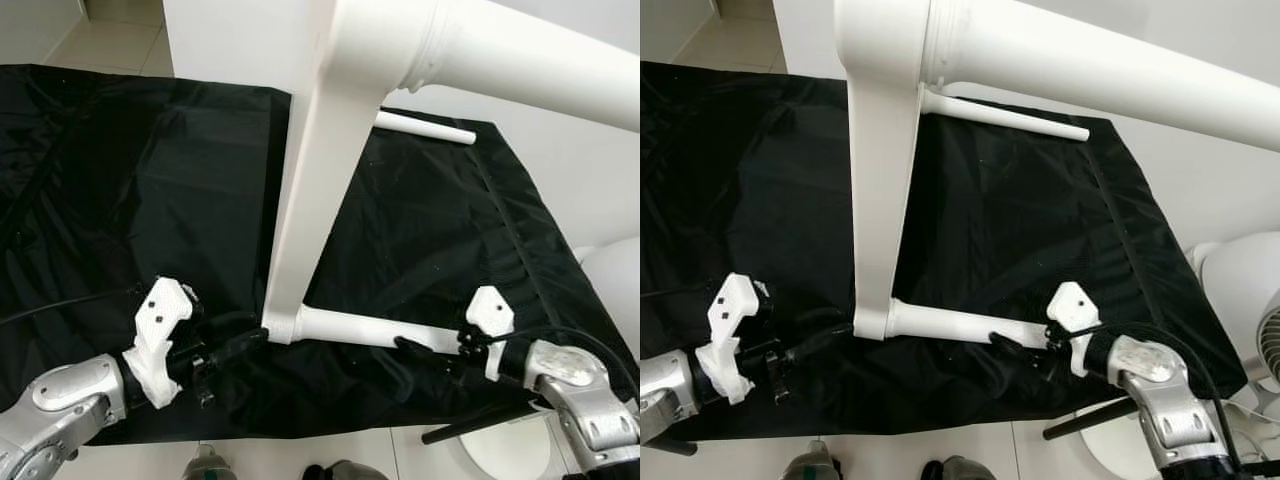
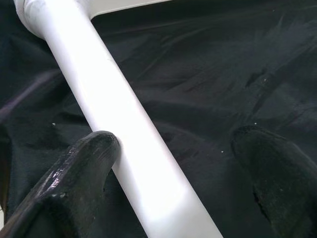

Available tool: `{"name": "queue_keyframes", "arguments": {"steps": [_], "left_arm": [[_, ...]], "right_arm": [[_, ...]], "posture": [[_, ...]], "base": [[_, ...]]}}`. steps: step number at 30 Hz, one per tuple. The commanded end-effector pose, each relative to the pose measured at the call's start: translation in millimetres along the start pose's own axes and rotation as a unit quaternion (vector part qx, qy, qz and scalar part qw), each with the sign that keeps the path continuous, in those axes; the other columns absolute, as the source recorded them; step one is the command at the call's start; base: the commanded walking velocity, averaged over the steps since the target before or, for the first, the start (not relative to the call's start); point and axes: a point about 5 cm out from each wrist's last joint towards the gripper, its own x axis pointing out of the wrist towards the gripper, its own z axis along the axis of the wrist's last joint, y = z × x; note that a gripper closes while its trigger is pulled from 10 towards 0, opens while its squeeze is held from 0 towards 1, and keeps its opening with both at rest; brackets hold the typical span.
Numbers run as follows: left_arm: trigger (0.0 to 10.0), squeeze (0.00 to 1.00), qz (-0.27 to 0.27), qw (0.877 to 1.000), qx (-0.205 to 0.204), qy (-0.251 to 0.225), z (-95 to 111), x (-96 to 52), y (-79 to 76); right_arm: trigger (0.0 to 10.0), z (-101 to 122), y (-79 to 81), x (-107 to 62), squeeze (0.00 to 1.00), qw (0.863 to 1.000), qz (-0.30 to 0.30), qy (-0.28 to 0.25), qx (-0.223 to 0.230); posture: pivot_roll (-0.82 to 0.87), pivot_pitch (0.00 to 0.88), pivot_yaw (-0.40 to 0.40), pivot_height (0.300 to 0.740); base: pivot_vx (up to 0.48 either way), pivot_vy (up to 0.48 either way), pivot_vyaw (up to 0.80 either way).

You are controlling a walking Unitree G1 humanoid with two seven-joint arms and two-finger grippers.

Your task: Building children table

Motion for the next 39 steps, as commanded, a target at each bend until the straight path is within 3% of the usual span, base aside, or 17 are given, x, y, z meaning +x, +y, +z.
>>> {"name": "queue_keyframes", "arguments": {"steps": [1, 6, 12, 19, 21, 23, 29, 33, 34, 37, 39], "left_arm": [[10.0, 0.0, -0.14, 0.99, 0.003, 0.0, 3, 0.3, -16.9], [10.0, 0.0, -0.137, 0.991, -0.003, -0.001, 1, 2.1, -16.0], [10.0, 0.0, -0.138, 0.99, -0.004, -0.006, 0, 5.3, -16.0], [10.0, 0.0, -0.137, 0.99, -0.004, -0.017, 5, 11.9, -17.1], [10.0, 0.0, -0.109, 0.994, -0.003, -0.028, 9, 16.4, -14.4], [10.0, 0.0, -0.096, 0.995, 0.005, -0.035, 10, 19.4, -13.2], [10.0, 0.0, -0.054, 0.997, 0.034, -0.052, 13, 29.9, -11.3], [10.0, 0.0, -0.038, 0.997, 0.033, -0.06, 15, 33.8, -10.6], [10.0, 1.0, -0.032, 0.997, 0.027, -0.067, 17, 34.9, -10.2], [10.0, 1.0, -0.02, 0.997, 0.022, -0.073, 19, 35.2, -9.3], [10.0, 1.0, 0.003, 0.997, 0.042, -0.068, 20, 34.1, -7.3]], "right_arm": [[10.0, -6, -5.1, -0.6, 0.0, 1.0, -0.022, 0.011, -0.001], [10.0, -12, -18.2, -6.0, 0.0, 0.997, -0.074, 0.018, -0.007], [10.0, -7, -26.7, -2.4, 0.0, 0.99, -0.138, -0.016, -0.01], [10.0, 0, -20.8, -0.1, 0.0, 0.99, -0.122, -0.06, 0.019], [10.0, 14, -7.3, -0.4, 0.0, 0.988, -0.093, -0.108, 0.056], [10.0, 17, -2.4, -0.2, 0.0, 0.987, -0.086, -0.118, 0.07], [10.0, 24, 4.5, -1.3, 0.0, 0.978, -0.106, -0.149, 0.101], [10.0, 27, 6.3, -1.9, 0.0, 0.974, -0.118, -0.159, 0.108], [10.0, 29, 8.3, -2.4, 0.0, 0.972, -0.125, -0.166, 0.112], [10.0, 32, 11.6, -4.1, 0.0, 0.968, -0.137, -0.175, 0.12], [10.0, 34, 14.1, -6.7, 0.0, 0.962, -0.157, -0.181, 0.129]], "posture": [[0.13, 0.086, -0.133, 0.74], [0.12, 0.09, -0.125, 0.74], [0.12, 0.093, -0.122, 0.74], [0.12, 0.095, -0.121, 0.74], [0.12, 0.099, -0.121, 0.74], [0.11, 0.098, -0.119, 0.74], [0.11, 0.099, -0.115, 0.74], [0.11, 0.098, -0.114, 0.74], [0.11, 0.096, -0.112, 0.74], [0.11, 0.094, -0.114, 0.74], [0.11, 0.092, -0.115, 0.74]], "base": [[0.0, 0.0, 0.0], [0.0, 0.0, 0.0], [0.0, 0.0, 0.0], [0.0, 0.0, 0.0], [0.0, 0.0, 0.0], [0.0, 0.0, 0.0], [0.0, 0.0, 0.0], [0.0, 0.0, 0.0], [0.0, 0.0, 0.0], [0.0, 0.0, 0.0], [0.0, 0.0, 0.0]]}}
